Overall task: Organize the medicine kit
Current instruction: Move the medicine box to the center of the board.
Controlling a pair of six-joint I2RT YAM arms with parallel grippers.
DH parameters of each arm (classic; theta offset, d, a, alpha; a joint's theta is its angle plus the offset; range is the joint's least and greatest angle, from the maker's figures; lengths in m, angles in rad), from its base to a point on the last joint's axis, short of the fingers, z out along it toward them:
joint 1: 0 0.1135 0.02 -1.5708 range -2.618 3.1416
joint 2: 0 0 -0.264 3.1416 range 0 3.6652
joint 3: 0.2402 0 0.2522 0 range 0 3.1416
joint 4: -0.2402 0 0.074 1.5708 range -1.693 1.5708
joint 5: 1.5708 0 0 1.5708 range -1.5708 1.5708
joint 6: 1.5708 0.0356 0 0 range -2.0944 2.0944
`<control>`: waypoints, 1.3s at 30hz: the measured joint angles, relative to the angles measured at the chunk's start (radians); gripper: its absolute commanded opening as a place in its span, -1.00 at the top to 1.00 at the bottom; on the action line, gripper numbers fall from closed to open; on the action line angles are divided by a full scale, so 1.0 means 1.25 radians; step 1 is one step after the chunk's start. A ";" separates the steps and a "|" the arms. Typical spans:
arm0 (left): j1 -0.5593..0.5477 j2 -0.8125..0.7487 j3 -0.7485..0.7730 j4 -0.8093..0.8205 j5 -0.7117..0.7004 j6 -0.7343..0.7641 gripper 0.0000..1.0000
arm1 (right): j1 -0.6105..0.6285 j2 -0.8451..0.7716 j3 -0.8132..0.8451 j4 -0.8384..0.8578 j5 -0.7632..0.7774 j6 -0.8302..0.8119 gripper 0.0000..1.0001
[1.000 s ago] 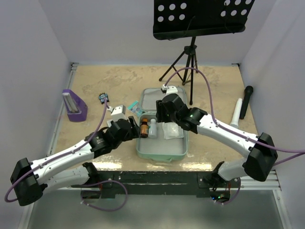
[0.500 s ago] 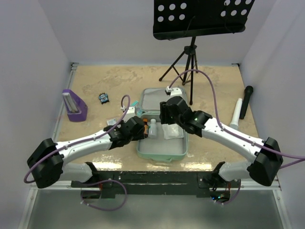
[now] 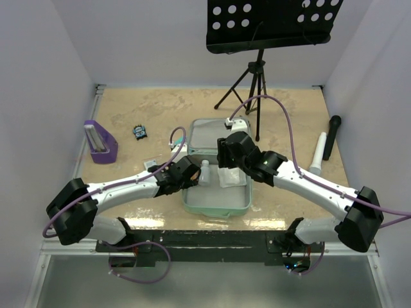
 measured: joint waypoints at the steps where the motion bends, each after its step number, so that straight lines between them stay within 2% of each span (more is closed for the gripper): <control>1: 0.000 0.000 0.000 -0.002 -0.001 0.002 0.76 | 0.000 0.000 0.000 0.001 0.001 -0.001 -0.05; 10: 0.001 -0.023 -0.004 -0.058 -0.031 -0.002 0.84 | 0.000 0.000 -0.002 0.008 0.008 -0.002 -0.05; 17: 0.012 -0.072 -0.024 -0.139 -0.056 -0.024 0.82 | -0.010 0.000 -0.033 0.027 0.038 0.012 -0.05; 22: 0.022 -0.108 -0.026 -0.208 -0.070 -0.043 0.77 | -0.081 0.000 -0.087 0.056 0.023 0.032 -0.05; 25: 0.030 -0.127 -0.038 -0.229 -0.075 -0.051 0.62 | -0.118 0.000 -0.107 0.071 0.022 0.042 -0.05; 32: 0.055 -0.146 -0.051 -0.291 -0.088 -0.091 0.56 | -0.173 0.027 -0.118 0.150 0.020 0.070 -0.05; 36: 0.062 -0.148 -0.054 -0.295 -0.087 -0.098 0.39 | -0.192 0.101 -0.118 0.200 0.023 0.073 -0.09; 39: 0.064 -0.148 -0.054 -0.296 -0.090 -0.094 0.19 | -0.194 0.177 -0.101 0.208 0.023 0.059 -0.11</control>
